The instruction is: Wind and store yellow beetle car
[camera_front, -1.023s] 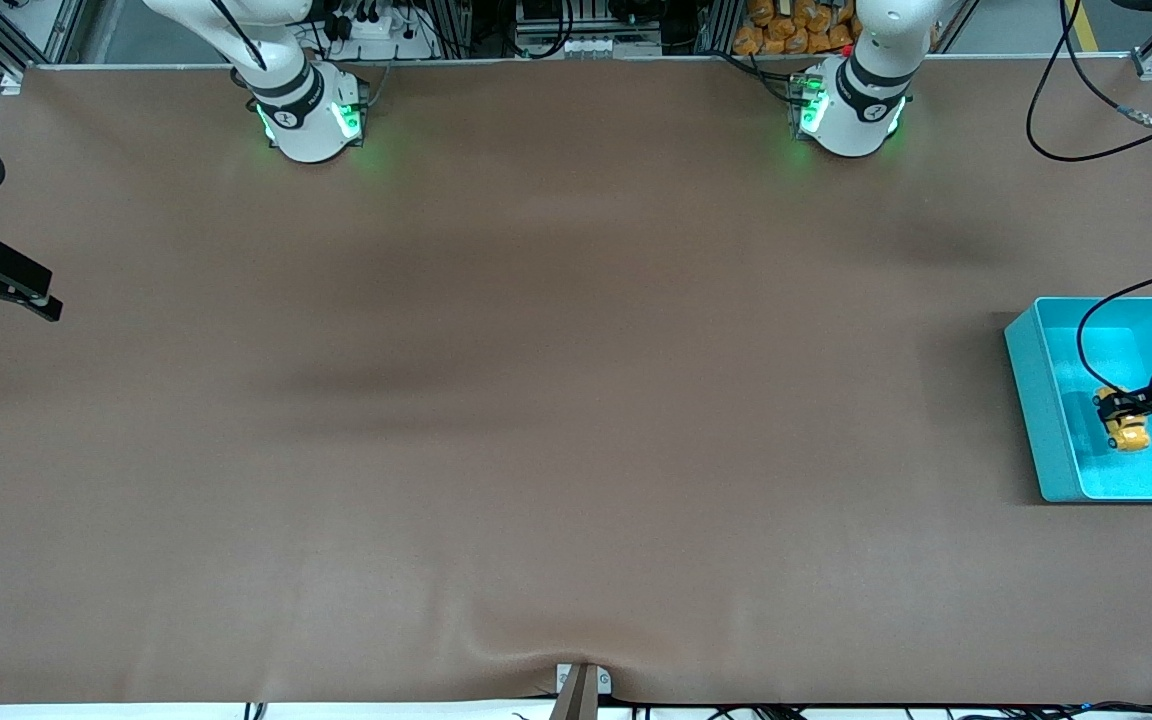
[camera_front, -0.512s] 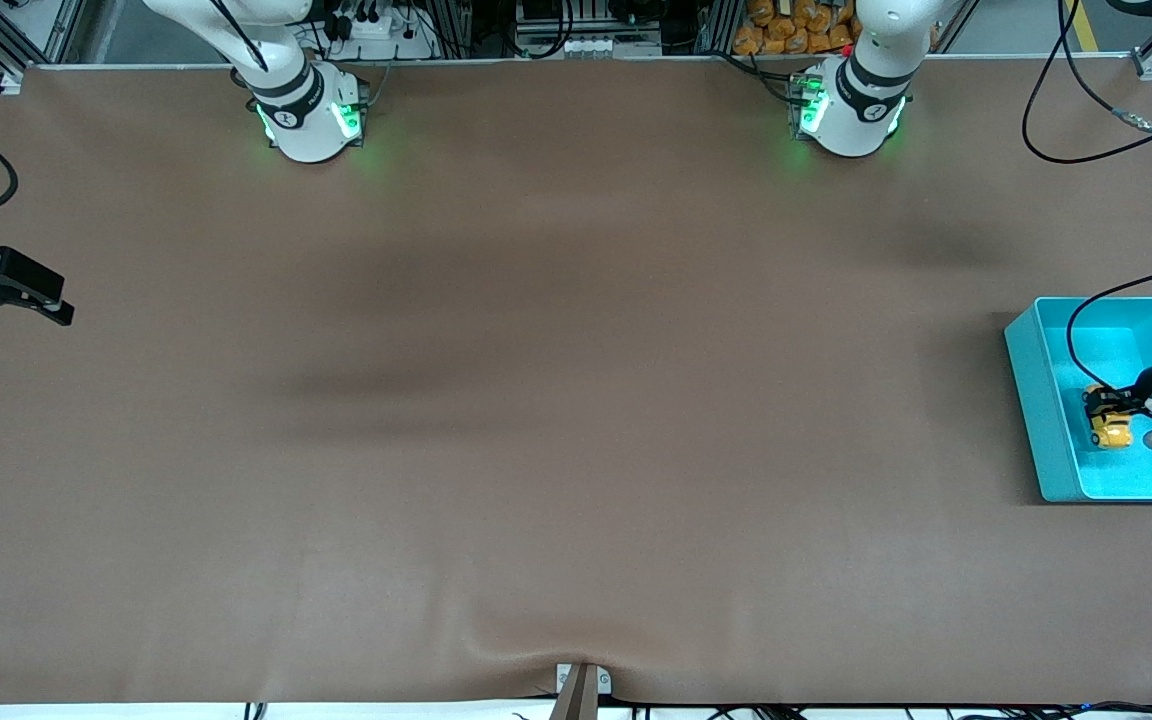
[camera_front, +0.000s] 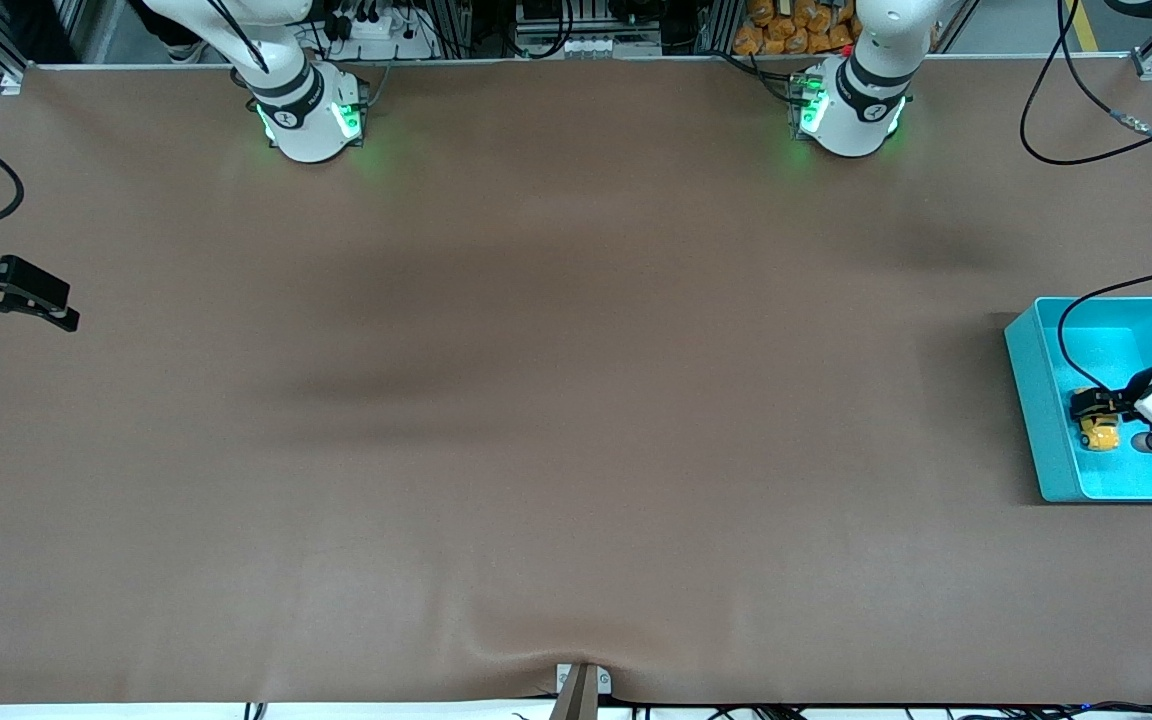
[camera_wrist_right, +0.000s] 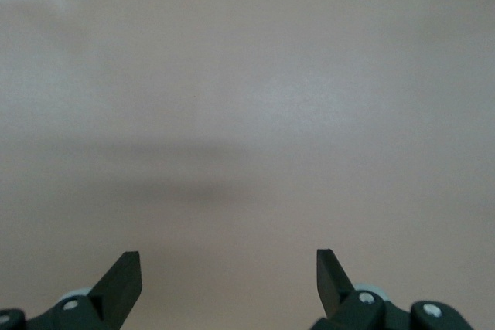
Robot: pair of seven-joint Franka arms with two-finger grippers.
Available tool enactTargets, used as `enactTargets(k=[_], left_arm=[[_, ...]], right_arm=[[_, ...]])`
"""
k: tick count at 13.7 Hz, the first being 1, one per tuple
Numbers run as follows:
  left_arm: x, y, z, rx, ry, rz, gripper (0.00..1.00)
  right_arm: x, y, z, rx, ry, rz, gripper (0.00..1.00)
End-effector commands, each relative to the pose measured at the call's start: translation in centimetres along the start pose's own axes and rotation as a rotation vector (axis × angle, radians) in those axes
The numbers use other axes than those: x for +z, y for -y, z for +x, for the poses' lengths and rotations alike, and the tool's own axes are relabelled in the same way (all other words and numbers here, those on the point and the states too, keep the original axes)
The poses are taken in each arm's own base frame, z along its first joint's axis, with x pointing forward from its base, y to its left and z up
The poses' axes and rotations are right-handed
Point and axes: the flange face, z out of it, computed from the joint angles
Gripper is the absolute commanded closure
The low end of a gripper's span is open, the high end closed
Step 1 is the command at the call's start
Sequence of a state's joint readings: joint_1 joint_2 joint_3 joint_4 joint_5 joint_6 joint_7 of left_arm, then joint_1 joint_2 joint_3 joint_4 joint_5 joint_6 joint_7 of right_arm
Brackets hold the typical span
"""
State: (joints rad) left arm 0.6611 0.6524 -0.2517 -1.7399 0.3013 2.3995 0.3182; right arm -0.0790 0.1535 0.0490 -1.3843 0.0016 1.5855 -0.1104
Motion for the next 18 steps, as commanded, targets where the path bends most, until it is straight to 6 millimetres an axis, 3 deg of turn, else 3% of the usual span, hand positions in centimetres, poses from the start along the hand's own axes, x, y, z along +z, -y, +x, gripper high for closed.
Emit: enactTargets(k=[1,3,6,10,14,16,18], left_arm=[[-3.6,0.4,0.0,0.009,-0.02,0.013,0.0],[-6.4,0.6,-0.1,0.003,-0.012,0.029,0.0],[-12.5,-0.4,-0.1,0.005,0.001,0.051,0.0],[-18.4,-3.6,-0.2,0.0,0.034,0.056,0.0],[-22.2,-9.2,0.4,-0.033,0.067,0.045,0.0],[-25.1,-12.9,0.5,-0.068,0.067,0.004,0.0],[-28.4,-18.1,0.3,-0.102,0.073,-0.006,0.0]], right_arm=[[-0.2,0.3,0.1,0.008,-0.01,0.01,0.0],[-0.2,0.3,0.3,0.009,-0.018,0.012,0.0],[-0.4,-0.1,0.5,0.015,-0.043,0.009,0.0],[-0.3,-0.3,0.5,0.018,-0.043,0.009,0.0],[-0.4,-0.5,0.5,0.023,-0.044,0.007,0.0],[-0.5,-0.1,0.5,0.015,-0.045,0.003,0.0],[-0.5,-0.2,0.5,0.016,-0.046,0.009,0.0]])
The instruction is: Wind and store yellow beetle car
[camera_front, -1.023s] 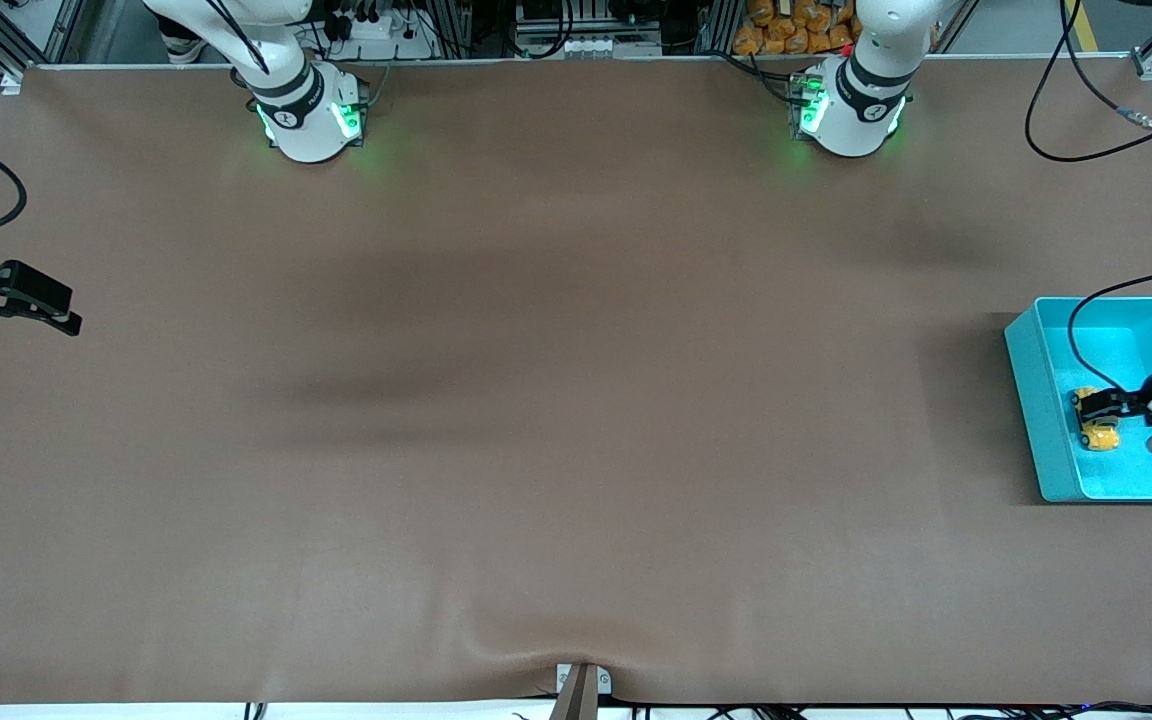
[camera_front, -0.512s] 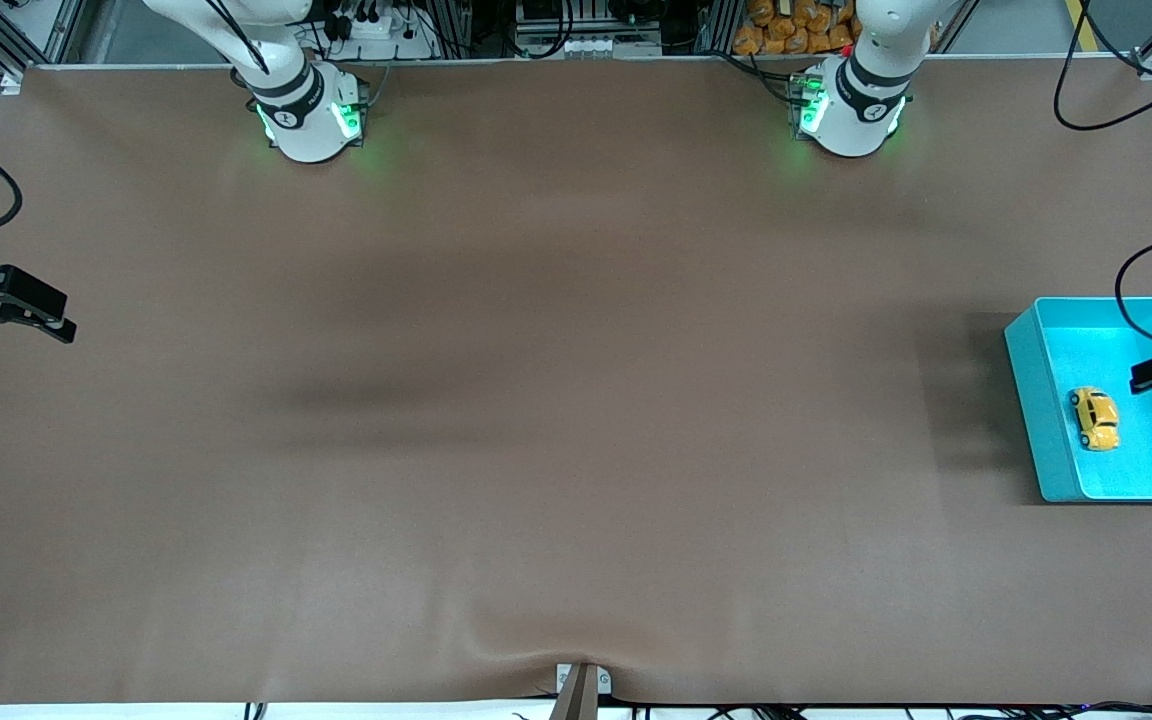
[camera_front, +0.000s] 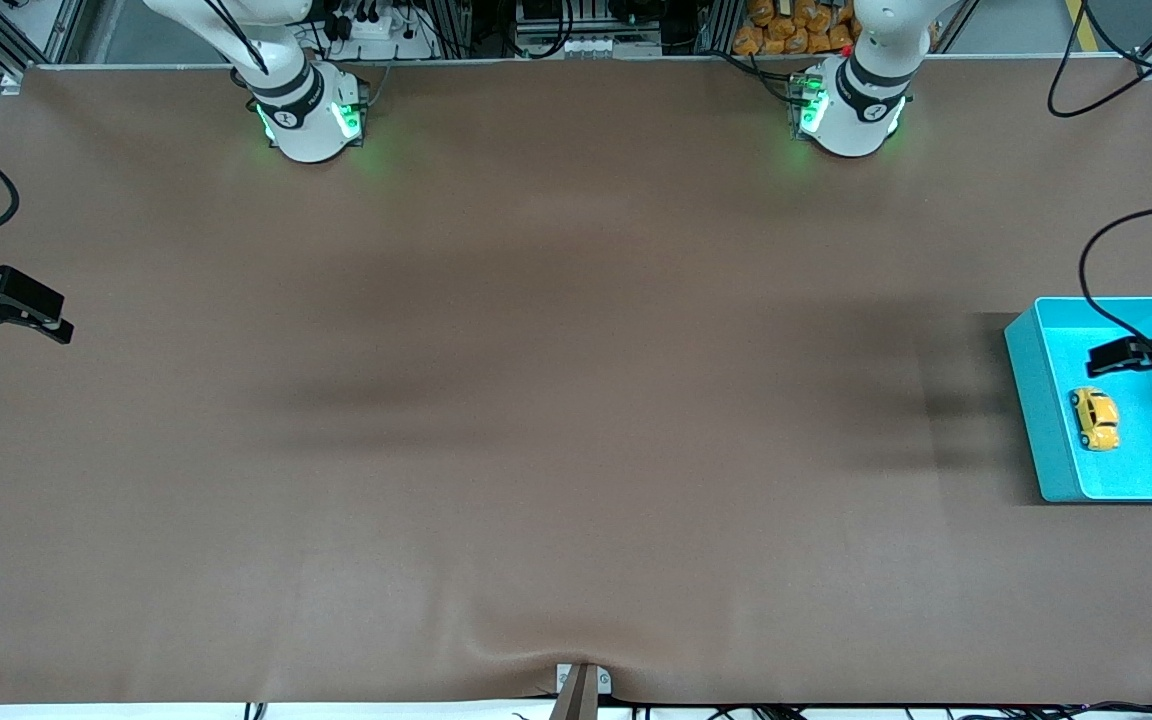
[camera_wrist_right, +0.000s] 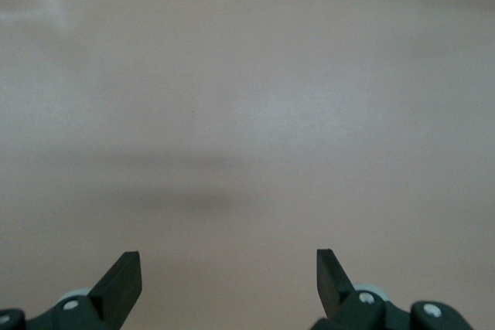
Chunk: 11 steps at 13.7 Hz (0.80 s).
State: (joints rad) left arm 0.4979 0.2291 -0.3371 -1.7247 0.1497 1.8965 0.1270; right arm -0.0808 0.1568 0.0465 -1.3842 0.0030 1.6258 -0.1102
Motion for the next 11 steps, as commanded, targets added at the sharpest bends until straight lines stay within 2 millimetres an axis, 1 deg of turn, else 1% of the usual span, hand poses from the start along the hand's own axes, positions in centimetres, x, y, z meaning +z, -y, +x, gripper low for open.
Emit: enactTargets(k=[1,3,4,5,6,7,8,9,11], left_arm=[[-4.6,-6.6,-1.9,-0.047,0.008,0.005,0.0],[-7.7,-11.4,-3.1,-0.054,-0.003,0.025,0.0],[-9.3,-13.4,-4.0,-0.047,-0.008,0.032,0.0],[-10.6,-14.6,-5.1,-0.035,-0.005,0.033,0.0],[-12.0,-15.3,-6.1,-0.023,0.004,0.031,0.0],[-13.2,-15.5,-6.6,-0.02,0.006,0.023,0.0],[-14.0,-15.5,-6.7,-0.016,0.004,0.007,0.0],[-14.6,-15.1,-6.8,-0.02,0.004,-0.005,0.0],[-15.1,-15.0,-7.4,-0.021,0.013,-0.02,0.0]], right_arm=[[-0.3,0.2,0.0,0.011,-0.007,0.012,0.0],[0.0,0.2,-0.2,0.012,0.008,0.015,0.0],[-0.2,0.2,-0.5,0.014,0.01,0.014,0.0],[0.0,0.3,-1.1,0.015,0.016,0.016,0.0],[-0.2,0.4,-1.7,0.015,0.011,0.014,0.0],[-0.1,0.3,-1.9,0.017,0.011,0.015,0.0],[-0.2,0.3,-2.5,0.02,0.01,0.014,0.0],[-0.1,0.3,-3.4,0.022,-0.001,0.012,0.0],[0.3,0.7,-5.3,0.023,-0.045,0.007,0.0]])
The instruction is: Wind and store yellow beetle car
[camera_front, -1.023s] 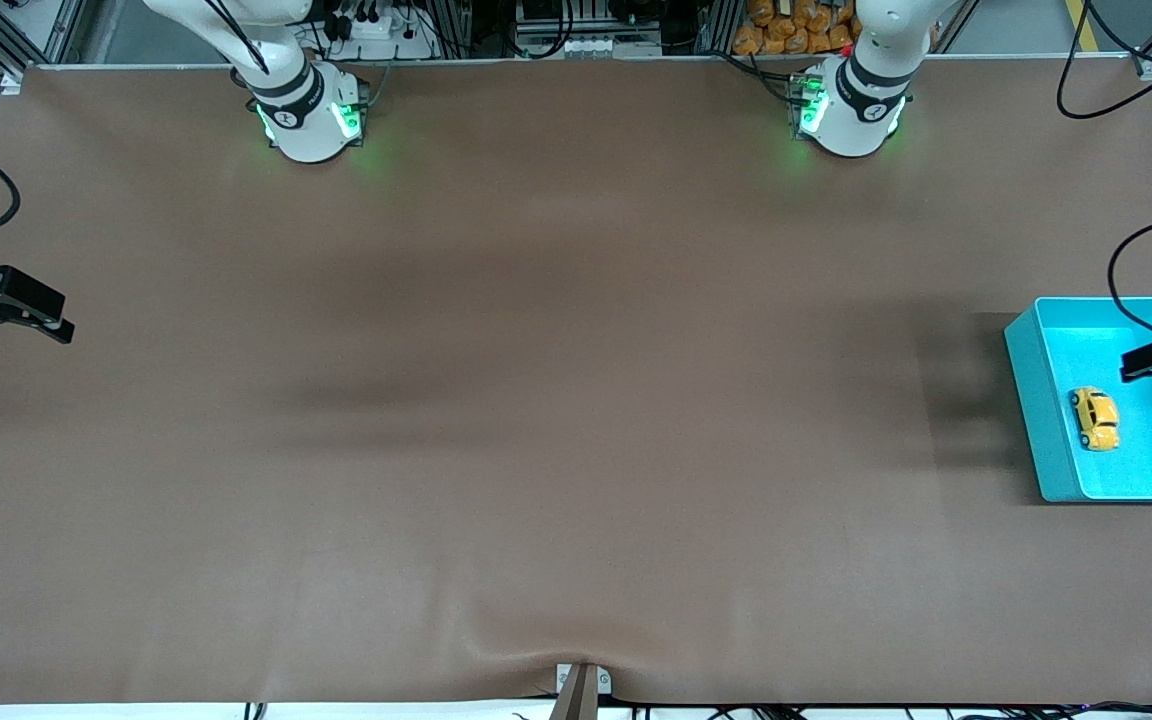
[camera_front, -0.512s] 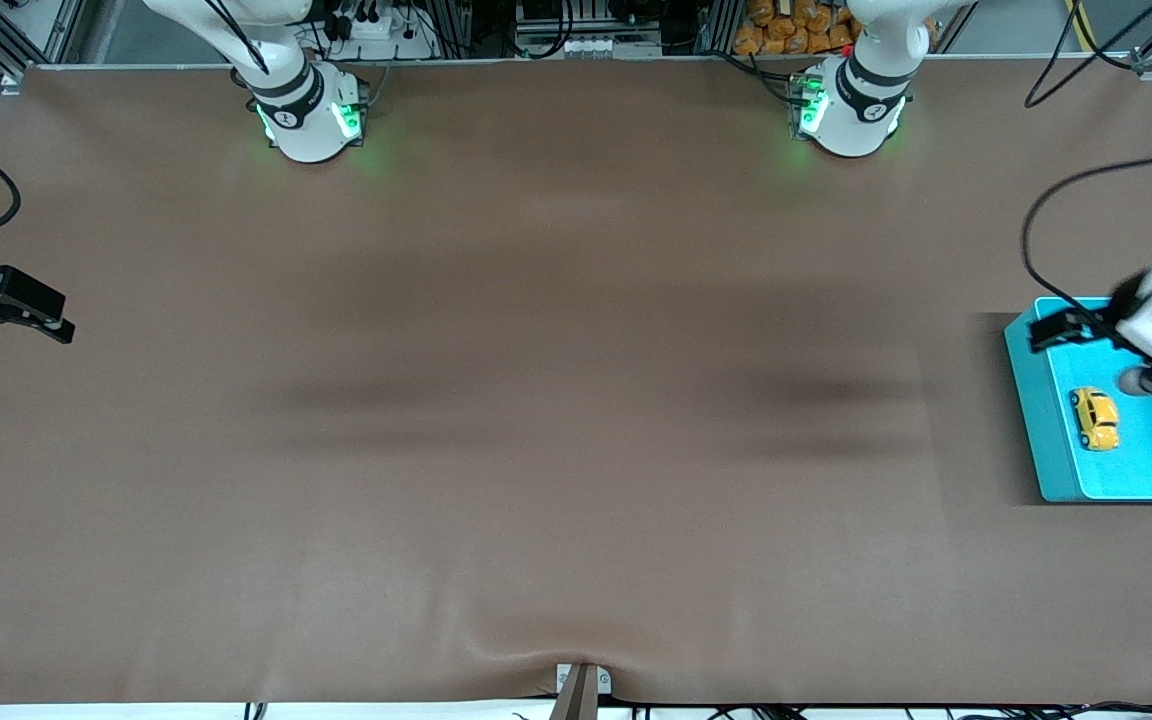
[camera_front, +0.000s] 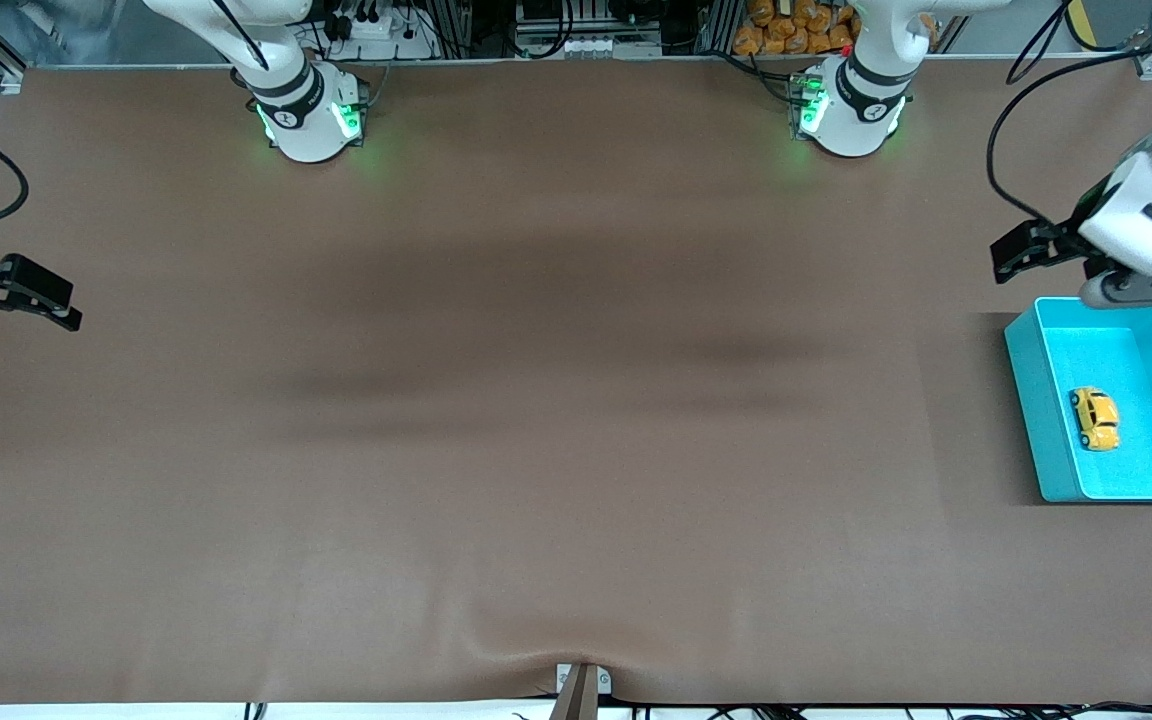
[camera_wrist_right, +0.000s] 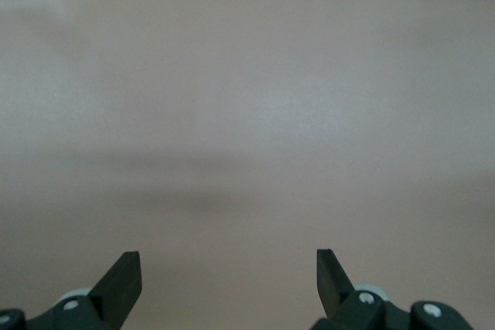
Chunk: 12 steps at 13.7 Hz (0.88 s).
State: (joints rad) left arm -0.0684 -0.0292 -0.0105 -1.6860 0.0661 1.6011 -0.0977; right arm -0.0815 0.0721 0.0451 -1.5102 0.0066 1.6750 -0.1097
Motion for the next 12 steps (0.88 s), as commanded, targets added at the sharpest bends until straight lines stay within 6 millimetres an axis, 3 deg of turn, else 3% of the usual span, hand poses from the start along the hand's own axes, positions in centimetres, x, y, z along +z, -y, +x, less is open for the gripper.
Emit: enactTargets(k=[1,4,6,8,12], left_arm=[[-0.9,0.2,-0.7,0.004,0.022,-0.042,0.0],[-2.5,0.5,-1.4,-0.014,0.015,-0.063,0.0],[-3.5,1.3,-1.8,-0.023,0.028,-0.083,0.0],[-4.0,1.9,-2.3,-0.033,0.028,-0.085,0.0],[-3.9,1.7,-2.4,-0.047,0.041,-0.081,0.0]], right_arm=[[0.1,0.3,-3.0,0.023,-0.04,0.011,0.0],[0.0,0.2,-2.9,0.032,-0.044,0.04,0.0],[-1.5,0.2,-3.2,0.032,-0.046,0.04,0.0],[-3.0,-0.2,-3.9,0.04,-0.005,0.044,0.0],[-2.9,-0.6,-4.8,0.048,0.053,0.05,0.0]])
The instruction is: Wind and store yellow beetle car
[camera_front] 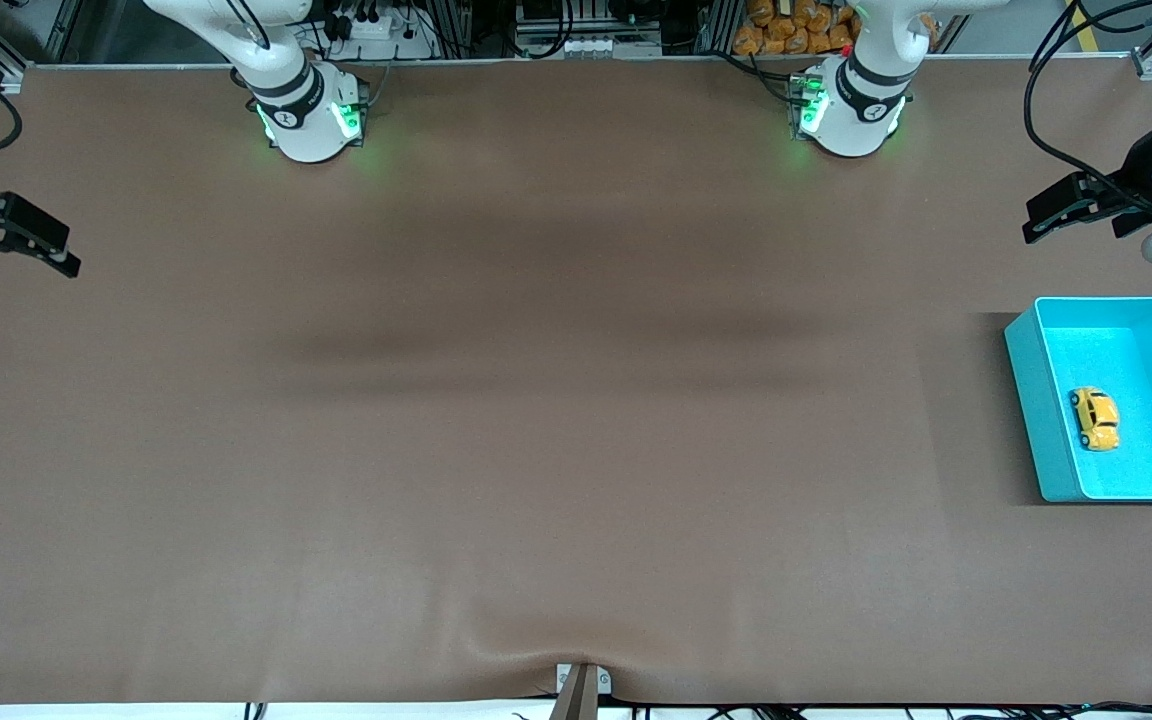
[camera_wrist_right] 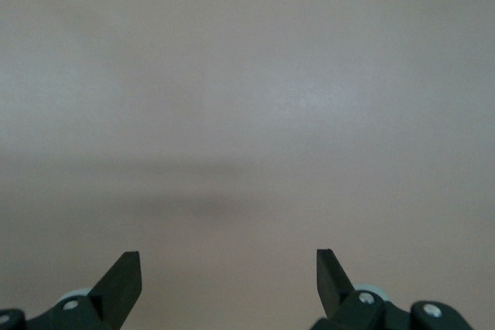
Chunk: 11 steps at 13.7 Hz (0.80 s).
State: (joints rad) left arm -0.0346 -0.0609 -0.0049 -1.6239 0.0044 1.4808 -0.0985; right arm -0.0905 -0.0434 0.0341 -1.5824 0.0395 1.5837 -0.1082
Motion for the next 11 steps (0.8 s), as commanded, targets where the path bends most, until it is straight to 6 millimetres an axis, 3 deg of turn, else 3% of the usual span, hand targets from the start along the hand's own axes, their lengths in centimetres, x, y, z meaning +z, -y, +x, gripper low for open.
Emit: enactTargets(k=[1,4,7,11], left_arm=[[-0.7,0.0,-0.6,-0.005,0.003,-0.02,0.0],[-0.9,-0.3,-0.8,0.018,-0.002,-0.019,0.0],[-3.2,-0.1,-1.6,0.014,-0.051,-0.018,0.0],[-3.6,-1.9,-1.9,0.049,-0.062,-0.01,0.0]], right_arm=[[-0.4,-0.6,-0.6,0.027,0.007,0.018,0.0],[-0.5,-0.5,-0.6,0.025,0.004,0.018,0.0],[-0.4,-0.4,-0.5,0.022,0.002,0.018,0.0],[-0.6,-0.3,-0.3,0.021,-0.01,0.017,0.0]])
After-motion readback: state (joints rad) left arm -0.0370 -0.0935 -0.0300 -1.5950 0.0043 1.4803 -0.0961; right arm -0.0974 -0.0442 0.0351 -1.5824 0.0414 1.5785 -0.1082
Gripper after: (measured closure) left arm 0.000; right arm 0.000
